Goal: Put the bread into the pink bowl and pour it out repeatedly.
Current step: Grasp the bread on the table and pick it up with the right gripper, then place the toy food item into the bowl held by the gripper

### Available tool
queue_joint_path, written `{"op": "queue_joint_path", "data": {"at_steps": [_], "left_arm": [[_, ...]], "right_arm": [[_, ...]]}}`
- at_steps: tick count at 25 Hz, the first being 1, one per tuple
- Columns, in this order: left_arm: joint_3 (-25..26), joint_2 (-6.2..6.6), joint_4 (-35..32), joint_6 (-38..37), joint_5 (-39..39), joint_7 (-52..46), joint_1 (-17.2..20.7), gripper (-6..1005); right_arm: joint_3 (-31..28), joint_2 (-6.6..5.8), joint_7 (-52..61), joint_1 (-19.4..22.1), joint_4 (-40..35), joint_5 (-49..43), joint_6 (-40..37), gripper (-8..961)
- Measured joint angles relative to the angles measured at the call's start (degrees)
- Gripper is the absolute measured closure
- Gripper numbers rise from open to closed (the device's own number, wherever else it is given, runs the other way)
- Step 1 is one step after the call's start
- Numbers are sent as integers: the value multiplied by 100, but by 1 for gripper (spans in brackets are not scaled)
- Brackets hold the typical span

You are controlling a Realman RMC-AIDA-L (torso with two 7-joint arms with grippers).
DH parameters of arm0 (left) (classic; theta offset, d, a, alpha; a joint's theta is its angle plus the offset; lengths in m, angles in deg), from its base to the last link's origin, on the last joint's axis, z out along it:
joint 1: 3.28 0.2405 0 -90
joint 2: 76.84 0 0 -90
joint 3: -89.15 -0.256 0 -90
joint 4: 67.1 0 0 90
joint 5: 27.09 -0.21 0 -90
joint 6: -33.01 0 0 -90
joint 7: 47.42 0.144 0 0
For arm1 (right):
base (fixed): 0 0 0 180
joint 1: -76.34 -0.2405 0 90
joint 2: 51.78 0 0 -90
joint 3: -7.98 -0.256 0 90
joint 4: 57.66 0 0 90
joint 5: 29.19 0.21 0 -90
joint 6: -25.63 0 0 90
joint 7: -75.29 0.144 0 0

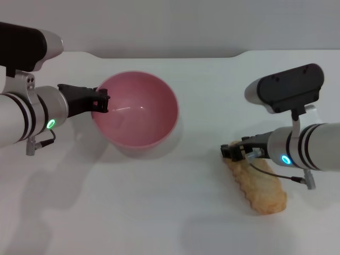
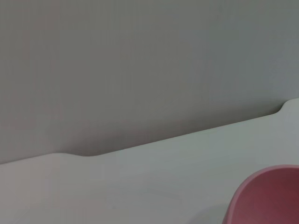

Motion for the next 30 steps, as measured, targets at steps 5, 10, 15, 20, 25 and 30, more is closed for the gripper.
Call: {"op": "queue_joint_path", "data": {"at_steps": [5,10,15,20,25,30], "left_arm": [[-11,0,-10,8,0,0,-13,946],[-29,0,-11,36,0,-1,-18,946],[-43,0,10,38,0,-2,-18,946],[-44,0,31,29,-1,-2,-22,947],[-57,-10,121,30,0,-2,-98,947],[-173,-26,246,31,49,-36,-209,947]], "right_arm": [[114,1,-243,-45,143,-16,-43,437],[87,-7,-264,36,-7,-83,-16,477],[78,-22,-266,156,-555,-306,175,503],[-104,-31,-360,238,-1290,-499,477,537],[-161,-30,-412,229,-1884,-514,682,612],[-175,-27,-417,5,-2439,-611,873,649]]}}
